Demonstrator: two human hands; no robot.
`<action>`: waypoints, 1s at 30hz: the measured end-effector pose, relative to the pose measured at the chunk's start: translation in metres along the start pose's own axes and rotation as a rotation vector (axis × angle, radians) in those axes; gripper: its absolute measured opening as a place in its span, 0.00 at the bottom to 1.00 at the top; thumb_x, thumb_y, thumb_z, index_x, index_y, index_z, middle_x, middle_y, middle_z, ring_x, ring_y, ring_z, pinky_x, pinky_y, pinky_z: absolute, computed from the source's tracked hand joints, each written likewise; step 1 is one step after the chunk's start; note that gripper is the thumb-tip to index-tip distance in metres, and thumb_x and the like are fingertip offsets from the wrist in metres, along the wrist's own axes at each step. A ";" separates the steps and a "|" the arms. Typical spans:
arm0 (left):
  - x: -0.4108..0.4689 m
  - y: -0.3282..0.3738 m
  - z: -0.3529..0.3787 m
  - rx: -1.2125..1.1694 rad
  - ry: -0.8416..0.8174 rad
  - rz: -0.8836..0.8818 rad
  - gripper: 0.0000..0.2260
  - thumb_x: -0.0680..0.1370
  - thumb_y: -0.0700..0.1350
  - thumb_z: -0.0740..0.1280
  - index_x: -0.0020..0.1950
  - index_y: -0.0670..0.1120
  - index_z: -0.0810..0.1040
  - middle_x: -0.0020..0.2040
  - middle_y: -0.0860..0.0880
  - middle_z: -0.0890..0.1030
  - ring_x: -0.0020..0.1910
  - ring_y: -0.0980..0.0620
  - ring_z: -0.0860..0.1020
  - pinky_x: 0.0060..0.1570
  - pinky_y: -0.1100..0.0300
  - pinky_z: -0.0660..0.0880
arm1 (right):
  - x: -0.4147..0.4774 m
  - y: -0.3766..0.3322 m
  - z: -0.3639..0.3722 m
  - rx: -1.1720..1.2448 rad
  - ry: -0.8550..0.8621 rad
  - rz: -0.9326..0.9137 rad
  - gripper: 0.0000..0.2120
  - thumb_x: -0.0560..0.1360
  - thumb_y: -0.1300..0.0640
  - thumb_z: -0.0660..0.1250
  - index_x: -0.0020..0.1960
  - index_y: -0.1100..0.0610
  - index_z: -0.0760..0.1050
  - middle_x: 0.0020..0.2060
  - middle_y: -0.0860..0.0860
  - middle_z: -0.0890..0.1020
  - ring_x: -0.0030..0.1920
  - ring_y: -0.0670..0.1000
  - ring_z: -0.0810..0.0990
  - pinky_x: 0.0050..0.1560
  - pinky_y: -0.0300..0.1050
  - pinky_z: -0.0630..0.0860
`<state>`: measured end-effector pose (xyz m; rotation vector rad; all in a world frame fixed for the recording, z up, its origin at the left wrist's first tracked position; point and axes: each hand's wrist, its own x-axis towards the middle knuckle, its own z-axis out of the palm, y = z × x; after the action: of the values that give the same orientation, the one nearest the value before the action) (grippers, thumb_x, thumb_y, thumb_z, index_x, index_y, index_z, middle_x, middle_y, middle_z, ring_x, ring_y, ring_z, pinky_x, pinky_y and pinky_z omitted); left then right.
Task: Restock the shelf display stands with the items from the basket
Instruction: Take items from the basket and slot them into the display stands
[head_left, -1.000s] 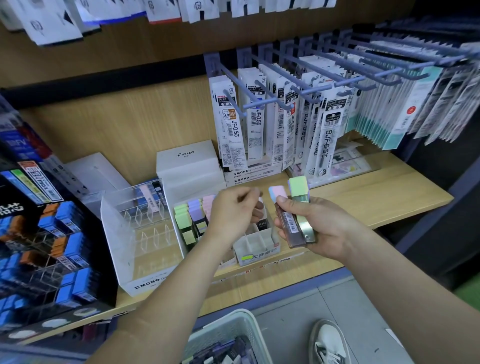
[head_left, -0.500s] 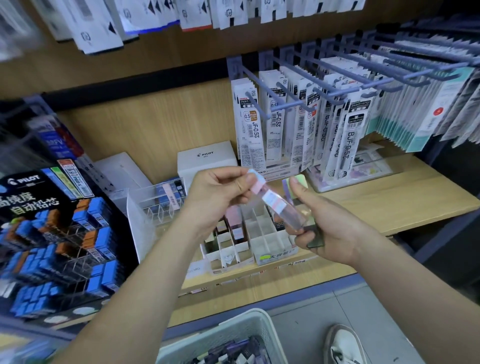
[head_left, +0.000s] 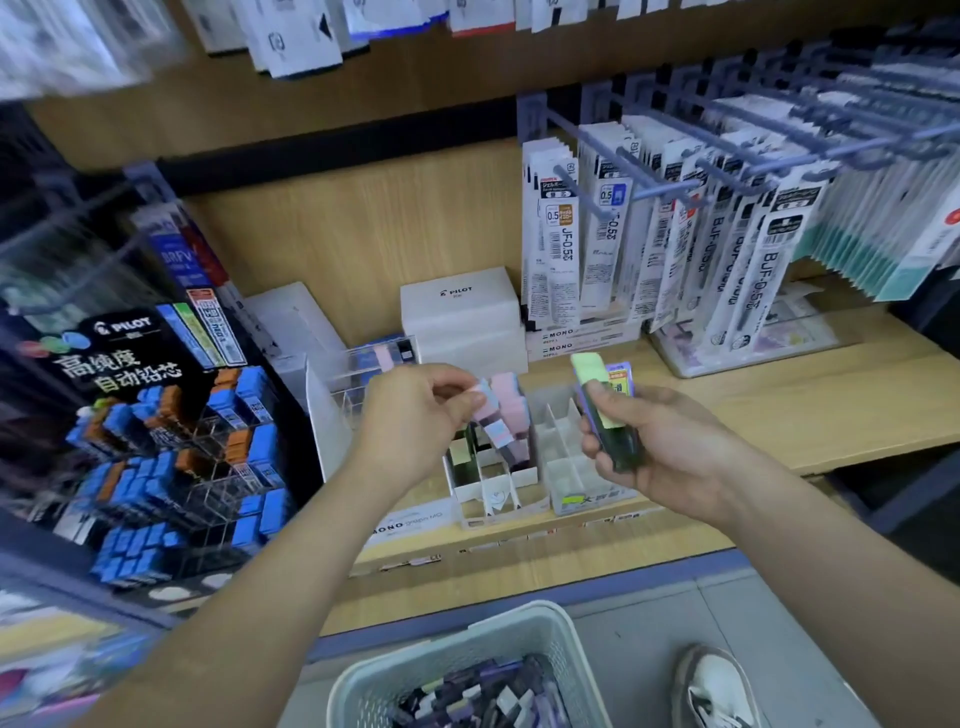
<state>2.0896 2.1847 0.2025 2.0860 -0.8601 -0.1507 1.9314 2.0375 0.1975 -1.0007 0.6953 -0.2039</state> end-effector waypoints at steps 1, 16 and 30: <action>-0.002 -0.001 0.003 0.034 -0.003 0.015 0.06 0.73 0.41 0.73 0.49 0.45 0.84 0.36 0.56 0.81 0.35 0.59 0.78 0.46 0.62 0.77 | 0.000 0.001 0.000 -0.019 0.011 0.001 0.12 0.77 0.53 0.67 0.56 0.61 0.75 0.34 0.54 0.77 0.29 0.48 0.76 0.25 0.37 0.73; -0.014 -0.009 0.036 0.178 -0.116 0.105 0.04 0.73 0.44 0.72 0.47 0.45 0.83 0.40 0.51 0.81 0.41 0.51 0.79 0.47 0.58 0.76 | 0.007 0.003 -0.005 -0.076 0.039 0.113 0.08 0.78 0.52 0.66 0.53 0.56 0.72 0.30 0.52 0.72 0.25 0.47 0.64 0.19 0.34 0.58; -0.006 -0.003 0.037 0.167 -0.011 0.176 0.05 0.76 0.46 0.68 0.48 0.47 0.83 0.41 0.52 0.82 0.37 0.55 0.78 0.42 0.62 0.75 | -0.005 0.003 -0.002 -0.088 -0.076 0.035 0.06 0.75 0.60 0.70 0.50 0.59 0.76 0.32 0.53 0.80 0.33 0.51 0.80 0.29 0.41 0.77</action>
<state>2.0721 2.1650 0.1763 2.1516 -1.0900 0.0037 1.9265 2.0402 0.1963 -1.0742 0.6566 -0.1045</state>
